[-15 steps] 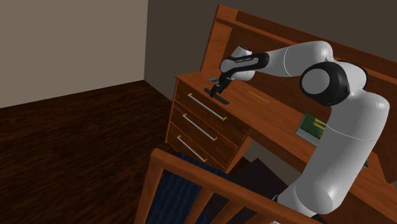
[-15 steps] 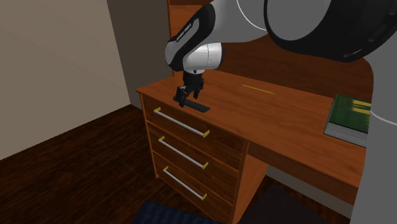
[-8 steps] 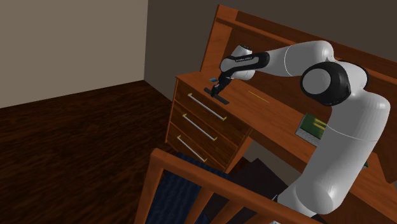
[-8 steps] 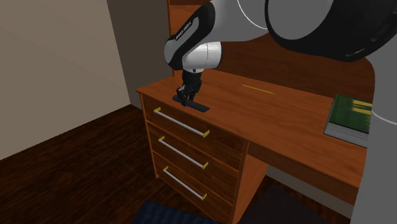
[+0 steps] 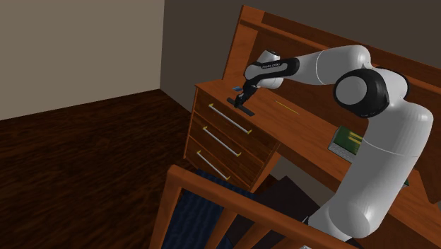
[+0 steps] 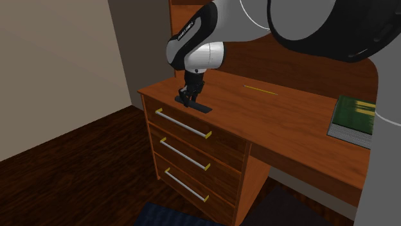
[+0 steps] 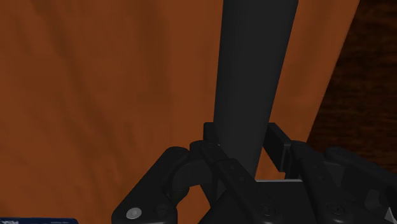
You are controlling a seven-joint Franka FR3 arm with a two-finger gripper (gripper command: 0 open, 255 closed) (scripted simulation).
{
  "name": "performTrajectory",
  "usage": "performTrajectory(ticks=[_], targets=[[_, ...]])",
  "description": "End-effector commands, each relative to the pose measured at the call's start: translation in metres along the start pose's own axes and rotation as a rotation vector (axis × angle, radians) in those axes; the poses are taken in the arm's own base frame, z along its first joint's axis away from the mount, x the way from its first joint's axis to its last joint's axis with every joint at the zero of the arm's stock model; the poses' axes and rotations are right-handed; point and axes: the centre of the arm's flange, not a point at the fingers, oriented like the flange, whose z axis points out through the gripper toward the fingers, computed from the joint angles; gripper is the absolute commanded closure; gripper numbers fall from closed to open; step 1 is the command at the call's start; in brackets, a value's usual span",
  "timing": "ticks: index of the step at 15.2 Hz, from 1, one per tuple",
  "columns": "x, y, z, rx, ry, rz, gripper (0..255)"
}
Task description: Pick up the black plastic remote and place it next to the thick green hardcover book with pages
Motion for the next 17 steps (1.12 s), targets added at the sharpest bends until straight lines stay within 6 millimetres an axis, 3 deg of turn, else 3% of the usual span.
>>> performTrajectory(ticks=[1,17], targets=[[0.0,0.001,-0.005,0.0,-0.005,0.002,255],[0.019,0.004,-0.087,0.0,-0.005,0.002,255]])
